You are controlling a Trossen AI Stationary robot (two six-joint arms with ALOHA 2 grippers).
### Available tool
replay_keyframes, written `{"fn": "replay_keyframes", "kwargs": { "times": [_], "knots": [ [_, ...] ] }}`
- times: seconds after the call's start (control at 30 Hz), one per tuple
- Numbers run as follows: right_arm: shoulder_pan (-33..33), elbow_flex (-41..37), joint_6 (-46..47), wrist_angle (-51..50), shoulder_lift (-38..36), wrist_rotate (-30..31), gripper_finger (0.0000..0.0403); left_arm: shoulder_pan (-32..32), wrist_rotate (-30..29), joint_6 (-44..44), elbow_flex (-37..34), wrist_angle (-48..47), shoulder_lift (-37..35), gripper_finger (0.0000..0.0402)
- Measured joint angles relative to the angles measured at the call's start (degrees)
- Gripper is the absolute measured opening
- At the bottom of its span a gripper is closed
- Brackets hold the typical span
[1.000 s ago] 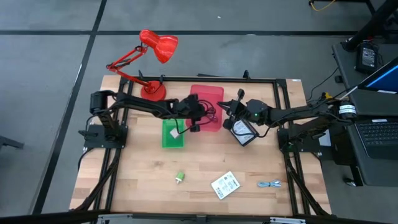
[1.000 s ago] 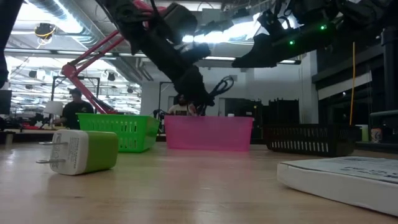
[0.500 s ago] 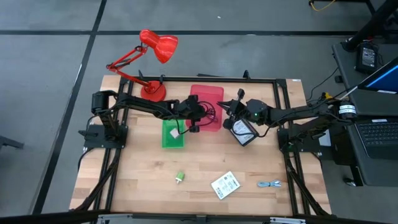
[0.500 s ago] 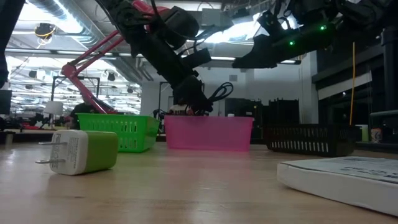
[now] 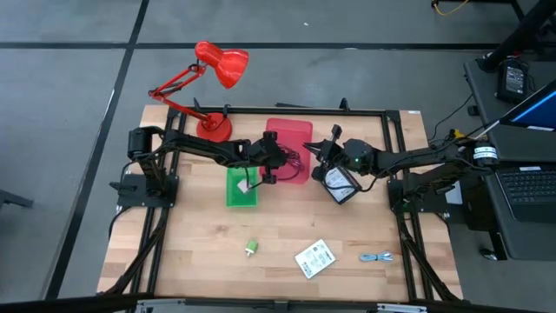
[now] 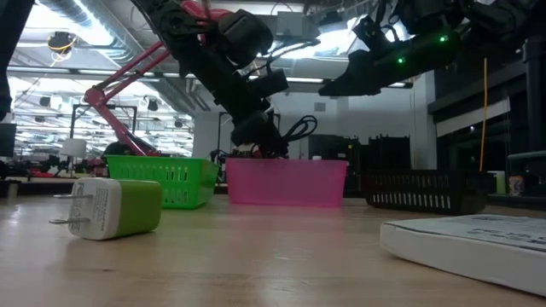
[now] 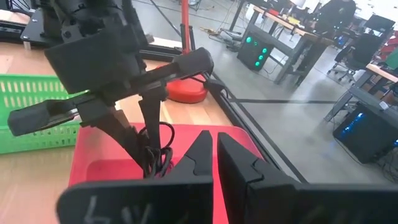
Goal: Pick and place items into bin
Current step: Put the black charger cable into the pink bin, then put the white card reader box into the black bin
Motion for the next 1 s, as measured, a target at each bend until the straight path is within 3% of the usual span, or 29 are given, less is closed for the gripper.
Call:
{"fn": "replay_keyframes", "kwargs": {
  "times": [0.6,0.83,1.0],
  "knots": [
    [1.79,0.0,7.77,-9.23,0.0,-0.15,0.0007,0.0,-1.55,1.07,0.0,0.0,-0.02,0.0111],
    [4.74,0.0,7.78,-9.74,0.0,-0.2,0.0007,-0.53,-9.17,3.86,-0.02,0.11,-0.95,0.0127],
    [7.21,0.0,7.74,-9.35,-0.17,-0.2,0.0007,-2.96,-6.16,3.53,-0.04,0.41,-4.27,0.0119]
  ]
}}
